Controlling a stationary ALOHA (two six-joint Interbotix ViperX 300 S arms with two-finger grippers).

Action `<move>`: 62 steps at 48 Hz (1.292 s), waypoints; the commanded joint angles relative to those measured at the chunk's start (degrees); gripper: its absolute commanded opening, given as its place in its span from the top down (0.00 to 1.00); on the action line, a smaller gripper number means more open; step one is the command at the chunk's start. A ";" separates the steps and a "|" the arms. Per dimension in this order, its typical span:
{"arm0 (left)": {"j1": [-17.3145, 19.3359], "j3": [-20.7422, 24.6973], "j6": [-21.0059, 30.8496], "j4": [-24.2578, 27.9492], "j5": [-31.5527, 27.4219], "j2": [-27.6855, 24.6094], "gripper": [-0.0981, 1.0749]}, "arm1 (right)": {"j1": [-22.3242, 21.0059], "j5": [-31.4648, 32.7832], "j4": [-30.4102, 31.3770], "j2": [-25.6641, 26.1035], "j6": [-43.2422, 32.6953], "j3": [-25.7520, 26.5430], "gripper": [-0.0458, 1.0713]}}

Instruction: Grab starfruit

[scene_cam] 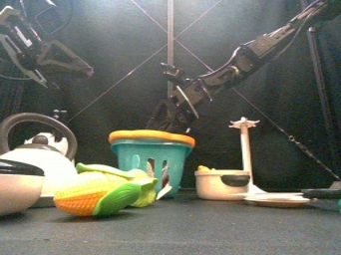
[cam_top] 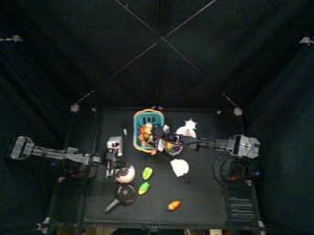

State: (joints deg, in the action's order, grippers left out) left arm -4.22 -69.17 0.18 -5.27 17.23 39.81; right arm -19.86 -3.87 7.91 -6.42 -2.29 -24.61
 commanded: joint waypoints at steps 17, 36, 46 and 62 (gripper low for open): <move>-0.18 0.70 0.00 -0.09 0.26 -0.09 0.71 | 9.76 2.55 -0.62 12.92 0.00 -4.48 0.03; -0.44 0.00 0.09 -0.18 0.26 -0.09 0.71 | 21.53 4.04 -1.76 18.81 -0.09 -15.56 0.03; -0.44 0.00 0.00 -0.79 0.26 0.00 0.71 | 29.00 6.50 -2.29 18.81 0.00 -17.14 0.03; -0.44 -0.09 0.00 -0.79 0.53 -0.09 0.71 | 29.53 6.06 -0.09 11.16 0.35 -12.39 0.03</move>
State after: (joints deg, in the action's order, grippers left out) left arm -4.57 -69.96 0.18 -5.98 17.23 39.90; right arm 10.02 2.72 6.68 6.06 -2.02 -39.81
